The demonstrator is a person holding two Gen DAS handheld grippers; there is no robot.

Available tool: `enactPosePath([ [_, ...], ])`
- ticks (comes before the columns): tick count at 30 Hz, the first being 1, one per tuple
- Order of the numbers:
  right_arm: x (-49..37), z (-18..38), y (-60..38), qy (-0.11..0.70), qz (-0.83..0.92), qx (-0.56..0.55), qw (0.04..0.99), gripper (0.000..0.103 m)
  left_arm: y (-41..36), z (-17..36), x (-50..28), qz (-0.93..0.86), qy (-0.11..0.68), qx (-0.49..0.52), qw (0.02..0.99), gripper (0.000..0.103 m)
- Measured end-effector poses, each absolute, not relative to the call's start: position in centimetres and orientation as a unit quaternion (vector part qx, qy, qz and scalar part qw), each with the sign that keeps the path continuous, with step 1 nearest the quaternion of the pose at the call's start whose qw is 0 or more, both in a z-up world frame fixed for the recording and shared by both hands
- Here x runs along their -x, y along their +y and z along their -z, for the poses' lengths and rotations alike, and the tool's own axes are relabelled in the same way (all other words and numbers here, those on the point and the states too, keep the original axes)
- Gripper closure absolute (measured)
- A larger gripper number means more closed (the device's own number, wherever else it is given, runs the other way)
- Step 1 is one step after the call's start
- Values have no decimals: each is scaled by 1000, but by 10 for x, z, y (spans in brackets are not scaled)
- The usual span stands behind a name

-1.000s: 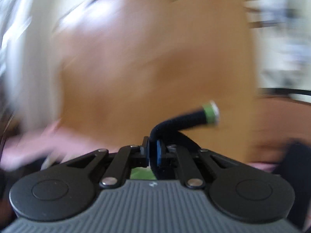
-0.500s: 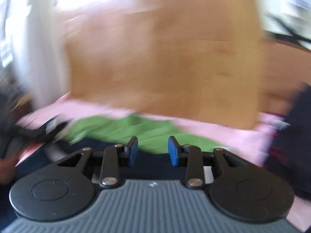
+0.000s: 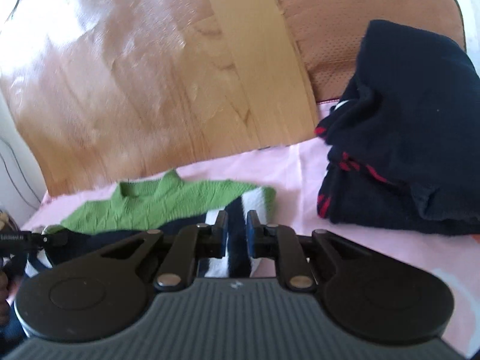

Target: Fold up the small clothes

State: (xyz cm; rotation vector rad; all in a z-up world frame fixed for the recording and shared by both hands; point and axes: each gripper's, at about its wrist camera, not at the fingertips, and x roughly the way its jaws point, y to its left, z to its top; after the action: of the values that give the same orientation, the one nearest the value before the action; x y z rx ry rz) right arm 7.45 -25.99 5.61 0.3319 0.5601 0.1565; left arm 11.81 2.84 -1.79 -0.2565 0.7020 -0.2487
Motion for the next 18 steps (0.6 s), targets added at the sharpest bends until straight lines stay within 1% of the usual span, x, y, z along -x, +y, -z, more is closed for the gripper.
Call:
enactPosePath([
  [2,-80,-56,-255,280,-86,-165,942,86,28,20,-119,108,339,121,927,89],
  [4,-93,-45,-241,325,-90,-135,932,85,25,29,-126,83,357,105,925,89],
  [7,-92,-40,-223,317,-85,-77,941,85,24,31,-124,77,355,95,927,87],
  [8,-93,-43,-221,322,-81,-73,940,84,24,28,-122,74,359,93,926,84],
  [10,-90,-47,-224,321,-82,-92,939,82,28,18,-114,77,361,99,924,82],
  [12,-84,-55,-220,302,-88,-106,943,82,43,0,-96,90,338,115,930,81],
  [14,-77,-65,-203,280,-102,-86,951,82,68,-20,-69,89,299,136,940,80],
  [16,-70,-77,-185,271,-129,-66,951,82,104,-39,-34,68,254,158,952,74],
  [18,-66,-86,-160,273,-173,-50,945,82,139,-52,-2,40,223,177,958,73],
])
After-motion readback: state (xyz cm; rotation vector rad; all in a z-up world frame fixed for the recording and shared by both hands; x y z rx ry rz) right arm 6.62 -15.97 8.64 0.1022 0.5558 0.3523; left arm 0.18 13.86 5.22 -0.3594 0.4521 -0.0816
